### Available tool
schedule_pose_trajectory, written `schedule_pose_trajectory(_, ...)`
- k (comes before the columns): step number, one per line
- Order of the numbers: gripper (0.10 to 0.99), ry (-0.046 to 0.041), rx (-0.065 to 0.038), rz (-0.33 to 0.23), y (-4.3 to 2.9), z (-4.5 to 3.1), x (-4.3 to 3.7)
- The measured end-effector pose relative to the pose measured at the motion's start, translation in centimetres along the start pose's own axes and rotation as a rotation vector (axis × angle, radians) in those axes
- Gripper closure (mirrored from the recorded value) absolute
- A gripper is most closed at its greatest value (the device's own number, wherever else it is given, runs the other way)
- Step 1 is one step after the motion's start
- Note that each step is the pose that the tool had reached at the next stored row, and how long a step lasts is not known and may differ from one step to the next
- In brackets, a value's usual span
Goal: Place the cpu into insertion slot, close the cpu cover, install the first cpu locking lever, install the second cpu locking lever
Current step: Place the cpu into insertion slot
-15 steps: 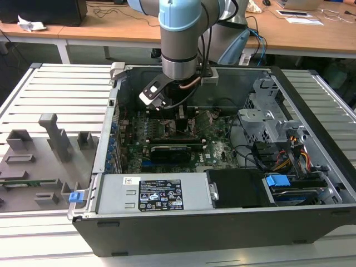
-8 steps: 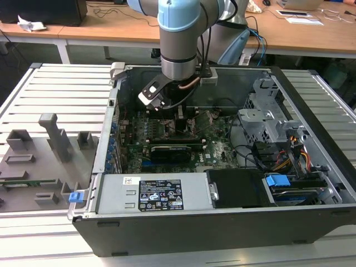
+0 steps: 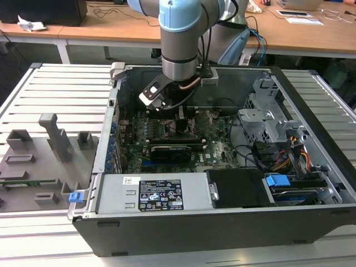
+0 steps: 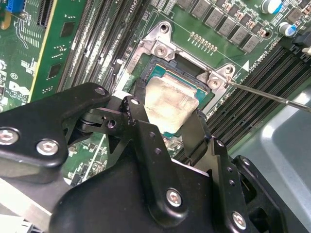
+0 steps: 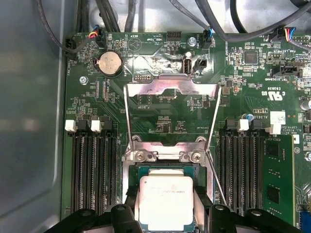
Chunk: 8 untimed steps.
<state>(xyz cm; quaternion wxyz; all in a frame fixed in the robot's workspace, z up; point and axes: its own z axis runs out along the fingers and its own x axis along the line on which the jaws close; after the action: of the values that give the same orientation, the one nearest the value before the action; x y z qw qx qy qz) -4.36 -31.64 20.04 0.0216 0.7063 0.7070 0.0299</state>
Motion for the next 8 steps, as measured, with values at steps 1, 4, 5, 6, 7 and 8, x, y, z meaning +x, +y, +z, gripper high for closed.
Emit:
schedule_pose_trajectory(1,0.553,0.0000,0.000,0.000,0.00,0.00,-0.03)
schedule_pose_trajectory(4,0.553,0.0000,0.000,0.000,0.00,0.04,-0.11)
schedule_pose_trajectory(5,0.553,0.0000,0.000,0.000,0.00,0.05,-0.13)
schedule_pose_trajectory(6,0.553,-0.0001,0.000,0.000,-0.01,0.05,-0.14)
schedule_pose_trajectory(7,0.553,-0.0002,0.000,0.000,0.00,0.05,-0.14)
schedule_pose_trajectory(8,0.553,-0.0002,0.000,0.000,-0.01,0.06,-0.14)
